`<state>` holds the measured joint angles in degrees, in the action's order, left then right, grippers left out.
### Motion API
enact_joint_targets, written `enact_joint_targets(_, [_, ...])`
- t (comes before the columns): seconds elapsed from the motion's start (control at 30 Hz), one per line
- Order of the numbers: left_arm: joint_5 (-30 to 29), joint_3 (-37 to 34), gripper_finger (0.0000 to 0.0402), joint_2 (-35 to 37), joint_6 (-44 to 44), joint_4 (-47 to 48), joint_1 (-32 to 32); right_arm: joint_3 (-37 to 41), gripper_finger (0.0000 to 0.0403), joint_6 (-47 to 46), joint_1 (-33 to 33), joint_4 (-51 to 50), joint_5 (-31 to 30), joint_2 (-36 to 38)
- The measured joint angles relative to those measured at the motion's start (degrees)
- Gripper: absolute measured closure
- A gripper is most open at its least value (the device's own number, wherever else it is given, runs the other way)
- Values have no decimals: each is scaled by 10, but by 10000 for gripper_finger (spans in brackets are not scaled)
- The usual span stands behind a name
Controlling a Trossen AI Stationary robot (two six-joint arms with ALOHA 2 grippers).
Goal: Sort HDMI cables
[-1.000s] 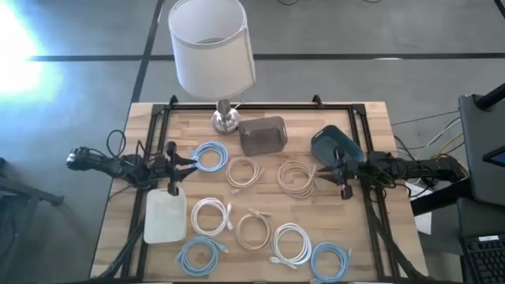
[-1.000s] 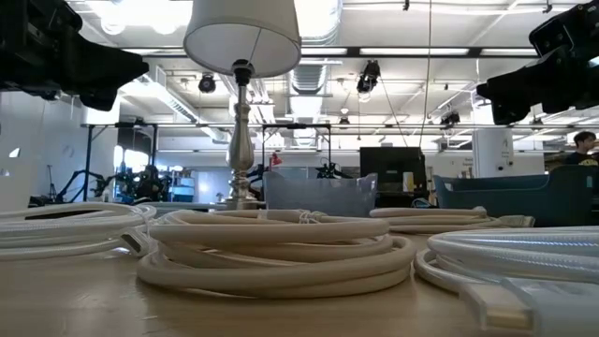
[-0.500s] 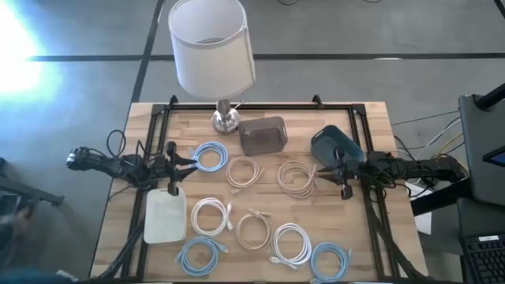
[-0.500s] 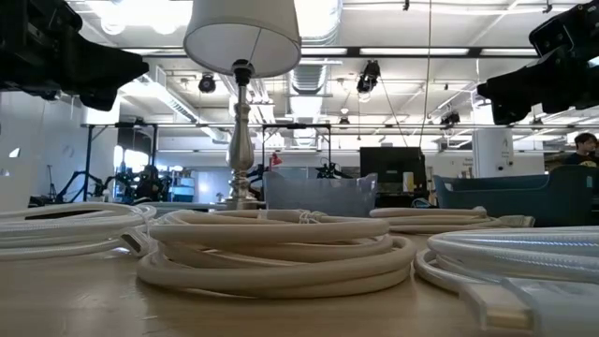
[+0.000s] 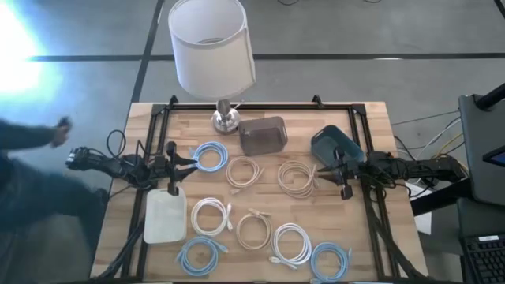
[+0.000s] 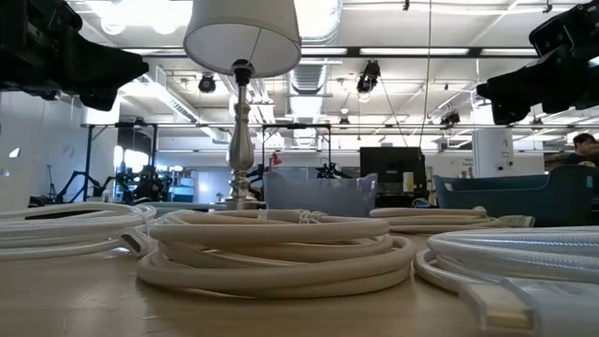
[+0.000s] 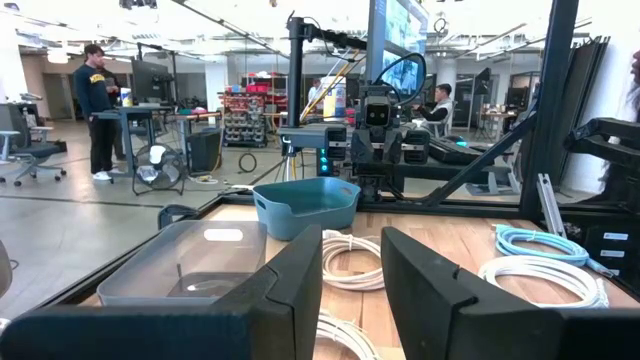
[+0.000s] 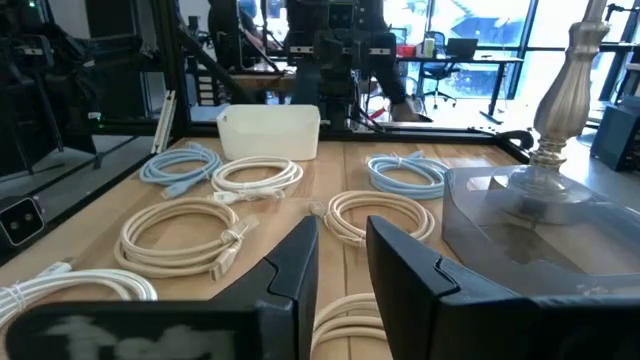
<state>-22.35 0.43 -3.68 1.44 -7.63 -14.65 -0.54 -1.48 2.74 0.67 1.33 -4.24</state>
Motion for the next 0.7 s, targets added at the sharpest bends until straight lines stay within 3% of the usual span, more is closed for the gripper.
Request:
enact_joint_targets(0.33, [0, 0, 291, 0, 0, 0, 0, 0, 335, 0, 0, 0, 0, 0])
enact_joint_targets(0.7, [0, 0, 291, 0, 0, 0, 0, 0, 318, 0, 0, 0, 0, 0])
